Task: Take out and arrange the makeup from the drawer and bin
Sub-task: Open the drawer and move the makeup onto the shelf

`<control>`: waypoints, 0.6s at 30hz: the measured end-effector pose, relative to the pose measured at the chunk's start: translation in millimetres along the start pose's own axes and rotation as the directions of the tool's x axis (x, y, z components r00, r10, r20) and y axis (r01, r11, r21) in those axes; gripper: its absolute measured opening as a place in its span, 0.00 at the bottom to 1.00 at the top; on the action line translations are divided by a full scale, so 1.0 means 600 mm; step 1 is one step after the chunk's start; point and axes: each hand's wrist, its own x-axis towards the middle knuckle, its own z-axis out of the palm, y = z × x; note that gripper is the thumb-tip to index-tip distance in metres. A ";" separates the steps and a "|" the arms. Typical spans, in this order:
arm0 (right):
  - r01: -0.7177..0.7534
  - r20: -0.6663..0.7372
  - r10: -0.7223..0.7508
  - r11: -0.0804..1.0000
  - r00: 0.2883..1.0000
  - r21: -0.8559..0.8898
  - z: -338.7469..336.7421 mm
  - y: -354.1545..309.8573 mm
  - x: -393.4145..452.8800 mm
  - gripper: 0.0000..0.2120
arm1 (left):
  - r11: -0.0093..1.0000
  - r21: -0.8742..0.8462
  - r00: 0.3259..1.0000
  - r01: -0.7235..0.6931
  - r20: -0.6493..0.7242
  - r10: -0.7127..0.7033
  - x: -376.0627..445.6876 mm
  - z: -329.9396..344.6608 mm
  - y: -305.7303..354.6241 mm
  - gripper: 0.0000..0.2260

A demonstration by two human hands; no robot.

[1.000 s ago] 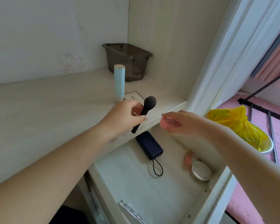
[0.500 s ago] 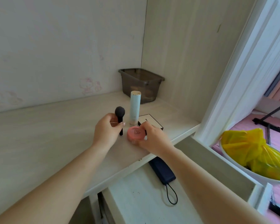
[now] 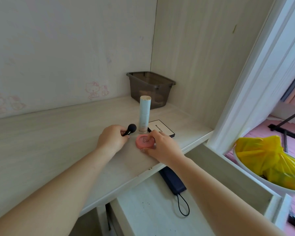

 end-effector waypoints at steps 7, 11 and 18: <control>0.078 -0.008 -0.078 0.997 0.997 -0.009 -0.015 0.006 -0.011 0.22 | 0.999 0.054 1.000 0.000 0.002 0.000 -0.002 0.002 0.005 0.20; 0.142 -0.184 -0.128 0.988 0.975 0.062 -0.072 0.049 -0.055 0.17 | 0.967 0.019 0.943 -0.255 -0.217 0.253 -0.046 -0.006 0.050 0.10; -0.127 0.036 0.136 0.976 0.990 -0.175 -0.132 0.220 -0.150 0.05 | 0.859 -0.175 0.748 -0.482 0.428 0.507 -0.130 0.099 0.181 0.09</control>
